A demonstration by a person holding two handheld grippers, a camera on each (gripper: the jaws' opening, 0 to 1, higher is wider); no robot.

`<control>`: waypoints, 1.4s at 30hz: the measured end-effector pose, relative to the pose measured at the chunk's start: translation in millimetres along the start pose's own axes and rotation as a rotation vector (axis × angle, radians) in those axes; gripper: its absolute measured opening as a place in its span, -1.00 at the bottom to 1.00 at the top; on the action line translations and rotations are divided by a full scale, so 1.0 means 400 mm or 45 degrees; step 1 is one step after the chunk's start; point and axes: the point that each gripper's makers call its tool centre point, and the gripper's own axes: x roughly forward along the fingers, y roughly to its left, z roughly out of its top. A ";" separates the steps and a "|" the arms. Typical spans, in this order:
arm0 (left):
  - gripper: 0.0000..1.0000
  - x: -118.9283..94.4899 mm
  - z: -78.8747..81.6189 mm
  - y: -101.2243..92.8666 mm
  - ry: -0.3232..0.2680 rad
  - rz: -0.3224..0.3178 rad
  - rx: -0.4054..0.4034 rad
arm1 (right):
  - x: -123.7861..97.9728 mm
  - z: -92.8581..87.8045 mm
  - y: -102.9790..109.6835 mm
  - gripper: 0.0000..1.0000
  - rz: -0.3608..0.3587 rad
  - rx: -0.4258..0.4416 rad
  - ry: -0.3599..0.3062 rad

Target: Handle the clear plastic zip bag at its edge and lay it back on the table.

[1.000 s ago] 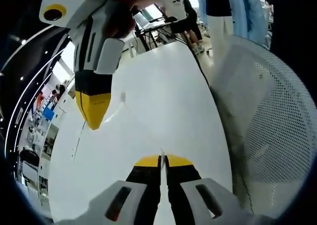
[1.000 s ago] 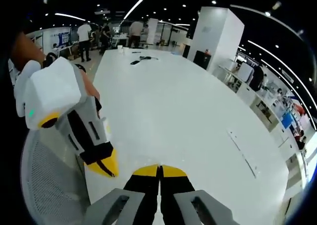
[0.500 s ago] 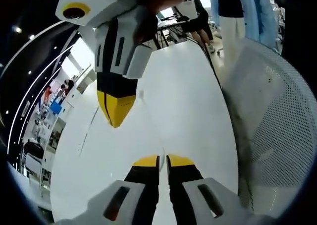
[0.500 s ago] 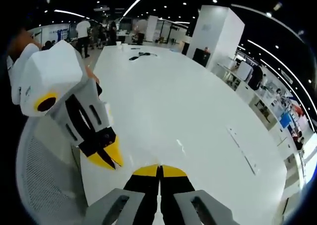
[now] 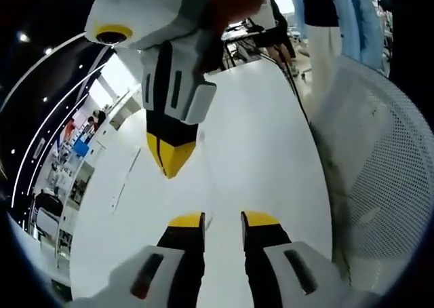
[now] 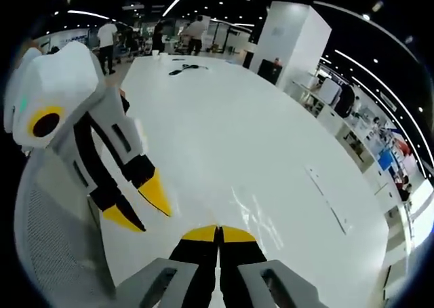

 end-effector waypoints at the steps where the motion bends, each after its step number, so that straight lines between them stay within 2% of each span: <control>1: -0.55 -0.002 -0.001 0.002 -0.006 0.005 -0.005 | 0.001 -0.002 0.000 -1.00 -0.001 0.003 0.002; 15: -0.31 -0.030 -0.024 0.037 -0.058 0.083 -0.153 | 0.025 -0.037 -0.021 -1.00 -0.026 -0.007 0.020; 20: -0.13 -0.034 -0.039 0.042 -0.049 0.105 -0.196 | 0.029 -0.037 -0.026 -1.00 -0.041 -0.027 0.013; 25: 0.08 -0.044 -0.051 0.049 -0.053 0.135 -0.284 | 0.034 -0.040 -0.037 -1.00 -0.068 -0.089 0.014; 27: 0.12 -0.052 -0.052 0.048 -0.070 0.144 -0.332 | 0.039 -0.046 -0.043 -1.00 -0.080 -0.119 0.014; 36: 0.28 -0.075 -0.096 0.041 -0.076 0.173 -0.500 | 0.047 -0.065 -0.058 -1.00 -0.103 -0.117 0.037; 42: 0.36 -0.086 -0.111 0.027 -0.063 0.178 -0.550 | 0.057 -0.073 -0.059 -1.00 -0.119 -0.148 0.049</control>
